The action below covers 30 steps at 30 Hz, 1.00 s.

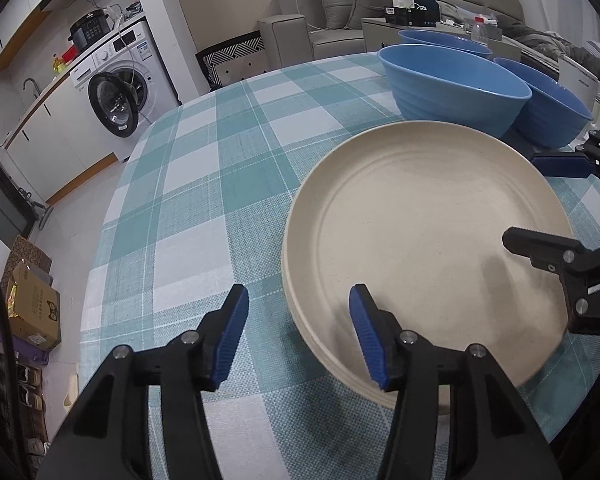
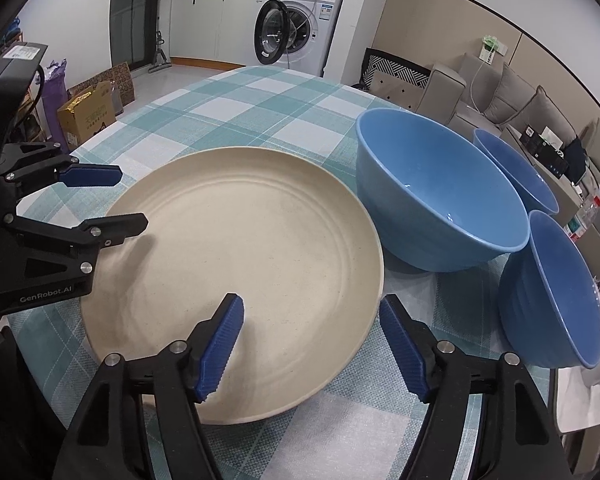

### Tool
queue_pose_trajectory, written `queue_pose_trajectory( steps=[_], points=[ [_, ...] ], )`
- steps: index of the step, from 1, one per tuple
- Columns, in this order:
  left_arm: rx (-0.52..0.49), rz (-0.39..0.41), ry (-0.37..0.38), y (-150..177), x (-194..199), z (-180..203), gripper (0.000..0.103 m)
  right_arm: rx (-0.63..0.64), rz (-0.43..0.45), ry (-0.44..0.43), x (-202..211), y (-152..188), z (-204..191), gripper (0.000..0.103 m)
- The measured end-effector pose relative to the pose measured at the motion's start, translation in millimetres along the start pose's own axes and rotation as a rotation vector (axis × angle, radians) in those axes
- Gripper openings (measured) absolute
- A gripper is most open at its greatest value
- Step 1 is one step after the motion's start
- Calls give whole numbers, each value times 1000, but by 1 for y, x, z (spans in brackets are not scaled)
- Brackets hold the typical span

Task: Organize plates and bowls
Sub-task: 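Open both grippers to release the cream plate rim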

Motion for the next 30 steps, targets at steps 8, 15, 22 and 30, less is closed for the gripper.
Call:
queue_pose_trajectory(
  steps=[8, 15, 22, 30],
  points=[
    [-4, -12, 3, 2, -4, 1, 62, 8, -12, 0, -4, 3, -1, 79],
    [-6, 22, 57, -3, 6, 9, 88, 15, -20, -11, -8, 4, -4, 86],
    [-4, 26, 73, -5, 10, 13, 92, 13, -3, -21, -4, 0, -4, 98],
    [72, 45, 96, -13, 18, 4, 103, -7, 40, -36, 15, -1, 1, 99]
  ],
)
Point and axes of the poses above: each gripper's, at about its wrist camera, not at the fingertips, and x roughly against the way its jaws point, z to its right, y to its underside, the point moved 10 cm from there along -x, roughly the way its jaws point, and after that the axes turned 6 degrees about -y, right-handed, at the moved point
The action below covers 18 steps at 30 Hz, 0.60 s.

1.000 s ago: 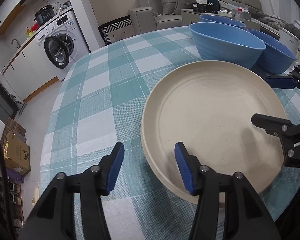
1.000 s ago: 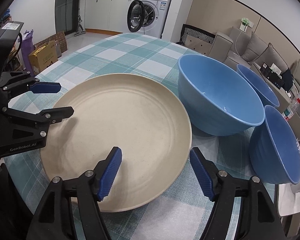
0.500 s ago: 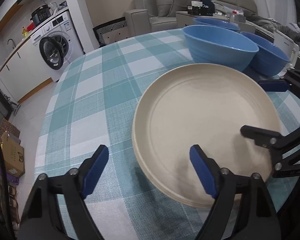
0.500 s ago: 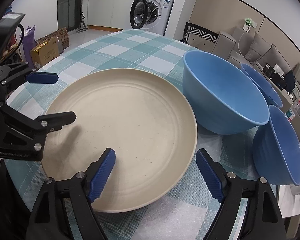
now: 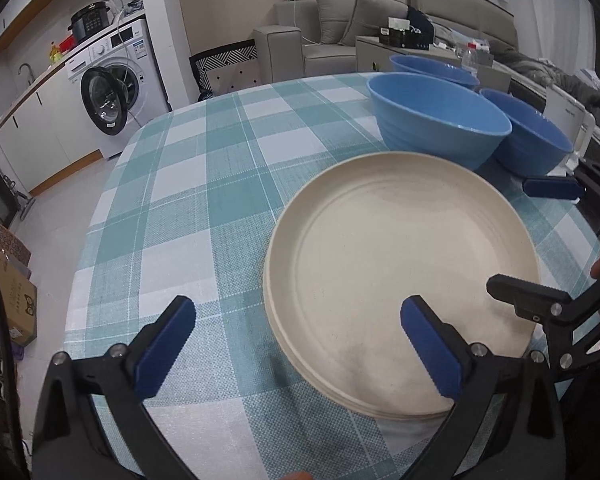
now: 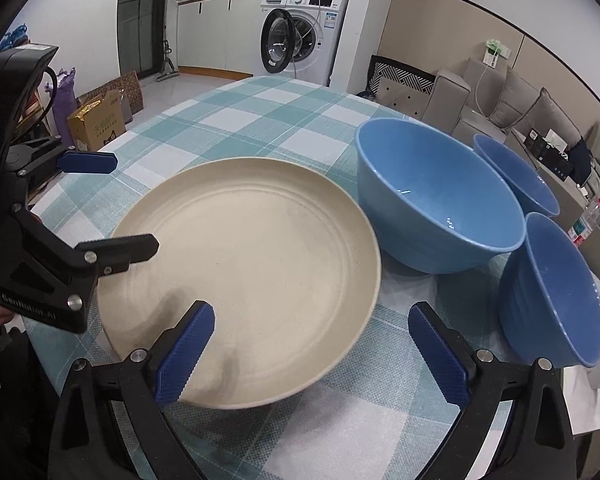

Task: Organize plates and bowls
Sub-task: 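Open both grippers to release the cream plate rim, then withdraw both grippers and move them toward the blue bowls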

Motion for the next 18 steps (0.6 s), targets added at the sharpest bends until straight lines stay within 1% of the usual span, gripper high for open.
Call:
queue_pose_trajectory(
  steps=[7, 11, 15, 18],
  points=[
    [56, 74, 12, -20, 23, -6, 103, -27, 97, -16, 39, -14, 11, 100],
    [90, 104, 12, -34, 33, -8, 103, -55, 139, -1, 61, -20, 24, 100],
    [80, 128, 13, -50, 40, -3, 103, -83, 178, 31, 85, -25, 45, 100],
    [64, 153, 20, -64, 47, 5, 103, -127, 220, 42, 106, -30, 66, 100]
  ],
)
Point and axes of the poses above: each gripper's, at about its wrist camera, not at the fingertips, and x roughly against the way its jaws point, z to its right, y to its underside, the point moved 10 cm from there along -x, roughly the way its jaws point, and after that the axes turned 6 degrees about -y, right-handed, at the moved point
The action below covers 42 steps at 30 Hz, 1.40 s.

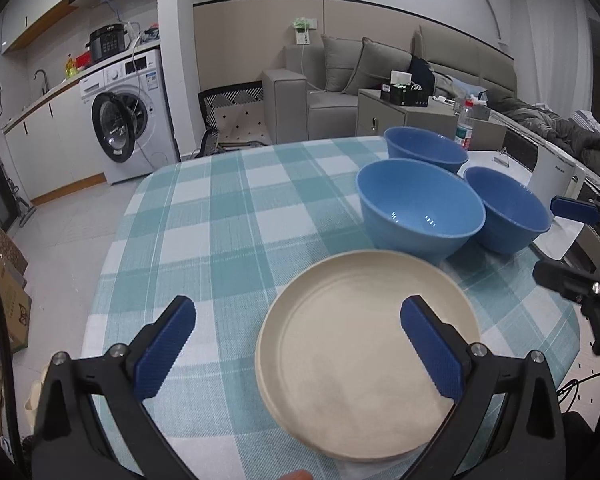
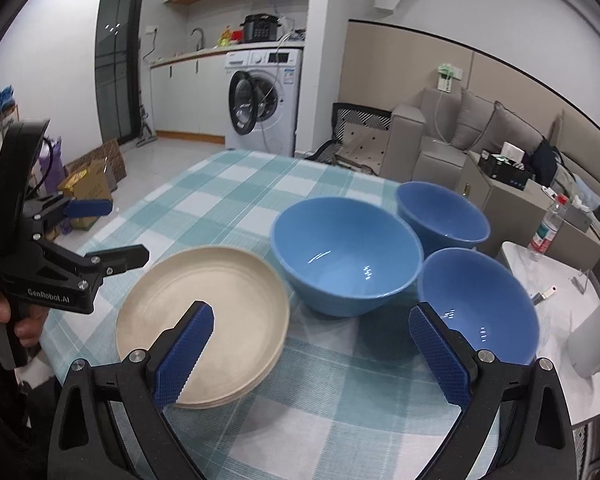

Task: Organize plates and bowls
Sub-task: 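Withdraw both grippers and move them toward the blue bowls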

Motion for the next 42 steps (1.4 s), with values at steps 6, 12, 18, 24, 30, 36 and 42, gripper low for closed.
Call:
queue_pose_trajectory(
  steps=[6, 12, 18, 24, 30, 36, 42],
  points=[
    [0, 34, 21, -29, 6, 13, 103, -86, 70, 46, 35, -20, 43, 101],
    [2, 58, 55, -56, 8, 27, 103, -124, 122, 112, 67, -37, 77, 101],
    [-22, 79, 79, -78, 9, 43, 103, -169, 147, 151, 86, -46, 105, 102],
    [-36, 85, 107, -100, 0, 59, 103, -193, 150, 181, 92, -56, 127, 102],
    [-57, 77, 128, -119, -16, 75, 103, -231, 139, 204, 91, -60, 152, 102],
    [-73, 54, 148, -134, -37, 86, 103, -283, 120, 229, 84, -63, 180, 102],
    [-89, 39, 160, -148, -57, 94, 103, -318, 106, 242, 68, -71, 206, 102]
  ],
)
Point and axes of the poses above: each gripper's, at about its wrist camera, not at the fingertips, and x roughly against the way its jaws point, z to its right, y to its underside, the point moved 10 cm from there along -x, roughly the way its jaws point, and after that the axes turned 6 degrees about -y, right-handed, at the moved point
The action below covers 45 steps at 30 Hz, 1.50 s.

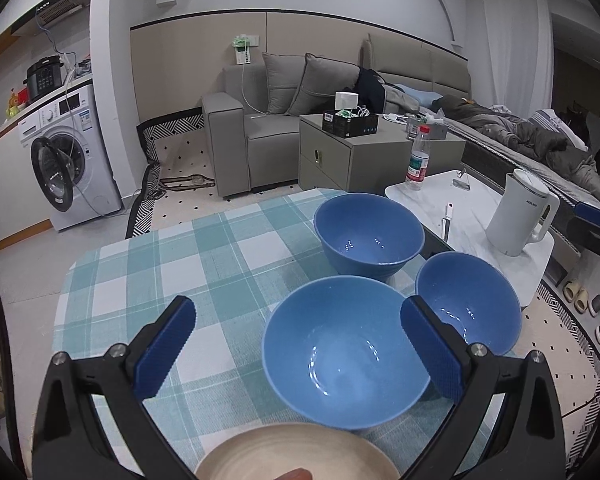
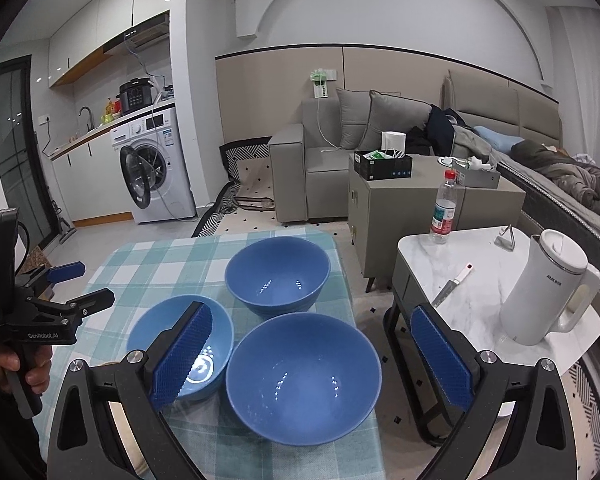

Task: Organize plates and bowls
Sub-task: 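Withdraw both grippers and move them toward the blue bowls, then close both grippers on the rim of a blue bowl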

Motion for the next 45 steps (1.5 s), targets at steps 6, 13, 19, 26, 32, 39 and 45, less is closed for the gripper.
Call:
queue_pose_trajectory(
  steps=[6, 13, 19, 26, 32, 39, 45],
  points=[
    [-10, -19, 4, -11, -23, 2, 103, -38, -21, -11, -27, -12, 12, 102],
    [-16, -63, 16, -17, -52, 5, 103, -73, -64, -35, -61, -16, 16, 102],
    [-4, -101, 22, -21, -76, 4, 103, -82, -104, -37, -92, -17, 18, 102],
    [21, -140, 27, -29, -107, 1, 103, -98, -161, -33, -129, -15, 28, 102],
    [29, -171, 51, -35, -130, 7, 103, -113, -197, -30, -155, -13, 35, 102],
    [3, -205, 67, -38, -154, 19, 101, -126, -246, -32, -187, -6, 42, 98],
    [-12, -265, 93, -30, -176, 30, 93, -135, -307, -39, -215, 6, 47, 81]
  ],
)
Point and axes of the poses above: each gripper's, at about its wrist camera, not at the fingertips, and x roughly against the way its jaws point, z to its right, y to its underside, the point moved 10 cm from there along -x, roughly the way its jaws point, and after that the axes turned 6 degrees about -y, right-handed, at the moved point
